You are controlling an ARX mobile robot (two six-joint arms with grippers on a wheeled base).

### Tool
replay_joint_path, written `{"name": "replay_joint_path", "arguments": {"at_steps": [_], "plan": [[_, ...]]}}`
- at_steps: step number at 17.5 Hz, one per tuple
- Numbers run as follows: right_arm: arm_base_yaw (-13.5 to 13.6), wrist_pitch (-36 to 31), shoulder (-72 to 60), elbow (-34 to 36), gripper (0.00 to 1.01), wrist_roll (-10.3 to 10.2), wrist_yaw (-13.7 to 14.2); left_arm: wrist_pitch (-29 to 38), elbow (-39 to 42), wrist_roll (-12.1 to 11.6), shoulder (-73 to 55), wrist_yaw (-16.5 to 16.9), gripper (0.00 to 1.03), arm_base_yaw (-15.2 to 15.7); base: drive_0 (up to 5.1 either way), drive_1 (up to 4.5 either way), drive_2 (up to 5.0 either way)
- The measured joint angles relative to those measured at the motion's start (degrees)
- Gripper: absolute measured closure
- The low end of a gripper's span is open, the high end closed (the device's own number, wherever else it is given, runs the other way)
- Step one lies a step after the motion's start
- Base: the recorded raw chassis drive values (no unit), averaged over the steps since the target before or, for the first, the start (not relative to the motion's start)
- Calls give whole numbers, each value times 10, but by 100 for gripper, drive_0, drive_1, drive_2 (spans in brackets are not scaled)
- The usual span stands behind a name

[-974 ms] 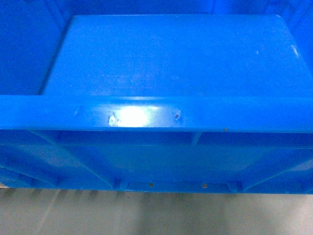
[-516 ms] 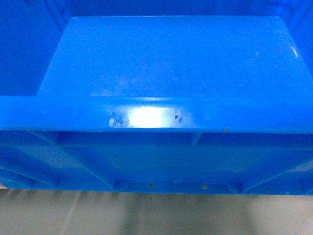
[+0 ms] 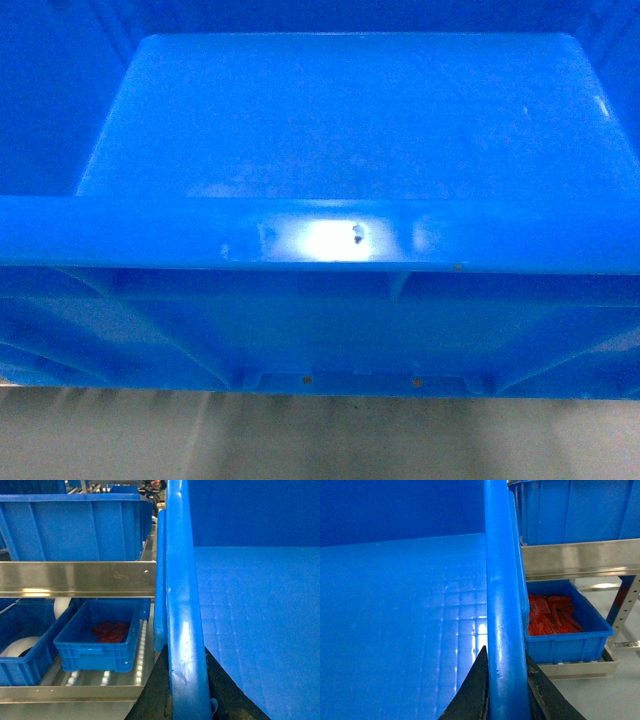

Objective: Place box next to blue box on left shelf

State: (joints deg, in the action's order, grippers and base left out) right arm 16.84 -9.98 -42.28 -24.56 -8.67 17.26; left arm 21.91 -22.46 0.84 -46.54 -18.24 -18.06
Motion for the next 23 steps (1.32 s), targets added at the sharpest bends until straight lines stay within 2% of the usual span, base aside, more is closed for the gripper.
{"name": "replay_joint_path", "arguments": {"at_steps": [2, 23], "plan": [[0, -2, 0, 0, 92, 0, -1, 2, 0, 0, 2, 0, 95, 3, -495, 250, 250], [0, 0, 0, 0, 92, 0, -1, 0, 0, 0, 2, 0, 95, 1, 0, 0, 0]]}}
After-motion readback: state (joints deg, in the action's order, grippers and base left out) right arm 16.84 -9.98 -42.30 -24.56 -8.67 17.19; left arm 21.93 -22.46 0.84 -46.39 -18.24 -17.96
